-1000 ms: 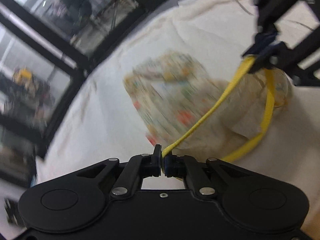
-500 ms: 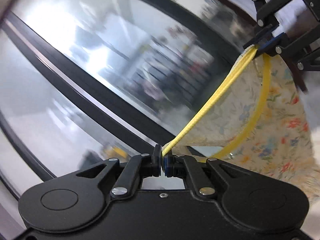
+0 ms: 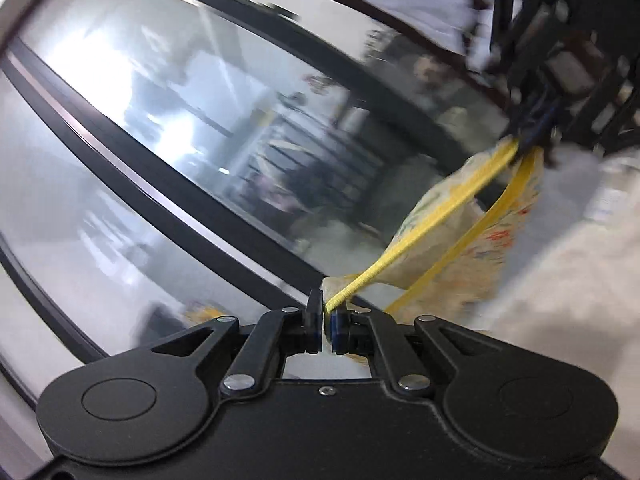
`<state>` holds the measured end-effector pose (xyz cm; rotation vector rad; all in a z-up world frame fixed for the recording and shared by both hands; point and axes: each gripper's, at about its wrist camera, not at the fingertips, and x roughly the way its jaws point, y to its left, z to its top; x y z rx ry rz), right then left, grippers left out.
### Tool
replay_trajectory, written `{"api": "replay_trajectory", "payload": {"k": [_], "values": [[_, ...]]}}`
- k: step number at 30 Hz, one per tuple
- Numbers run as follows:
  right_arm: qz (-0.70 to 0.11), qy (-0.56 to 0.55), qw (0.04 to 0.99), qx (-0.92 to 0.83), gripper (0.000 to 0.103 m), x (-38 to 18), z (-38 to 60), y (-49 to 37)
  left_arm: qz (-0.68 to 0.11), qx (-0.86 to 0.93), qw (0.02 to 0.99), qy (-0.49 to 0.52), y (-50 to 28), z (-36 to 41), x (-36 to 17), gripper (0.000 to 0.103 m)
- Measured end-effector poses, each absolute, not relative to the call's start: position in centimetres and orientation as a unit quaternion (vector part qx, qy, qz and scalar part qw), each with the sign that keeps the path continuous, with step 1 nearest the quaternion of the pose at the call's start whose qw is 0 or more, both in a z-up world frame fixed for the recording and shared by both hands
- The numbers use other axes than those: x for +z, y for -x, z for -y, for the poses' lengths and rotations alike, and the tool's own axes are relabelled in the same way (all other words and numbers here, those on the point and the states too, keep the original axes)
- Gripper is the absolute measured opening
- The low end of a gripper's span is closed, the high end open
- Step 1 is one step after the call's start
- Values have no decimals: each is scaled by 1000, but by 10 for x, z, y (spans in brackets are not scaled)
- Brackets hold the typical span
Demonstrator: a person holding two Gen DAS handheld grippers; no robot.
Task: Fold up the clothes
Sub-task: 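Lift the garment by its yellow trim with both grippers and shake it out, then lay the garment flat on the blanket and open both grippers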
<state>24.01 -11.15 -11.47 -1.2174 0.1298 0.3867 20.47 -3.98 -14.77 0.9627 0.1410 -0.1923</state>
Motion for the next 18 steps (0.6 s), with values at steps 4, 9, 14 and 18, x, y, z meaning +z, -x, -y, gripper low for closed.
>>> {"api": "replay_trajectory", "payload": {"k": [4,9,14,18], "values": [[-149,548,784,250,8,-242,105,-194,-137,-141,880,-433,-157,34,-264,5],[-251,512,757,318,8,-380,98,-131,-230,-167,863,-418,-99,37,-380,5],[-314,478,743,349,8,-445,89,-89,-306,-182,840,-410,-74,25,-429,5],[-336,466,736,359,8,-458,89,-70,-343,-191,830,-395,-58,5,-426,5]]}}
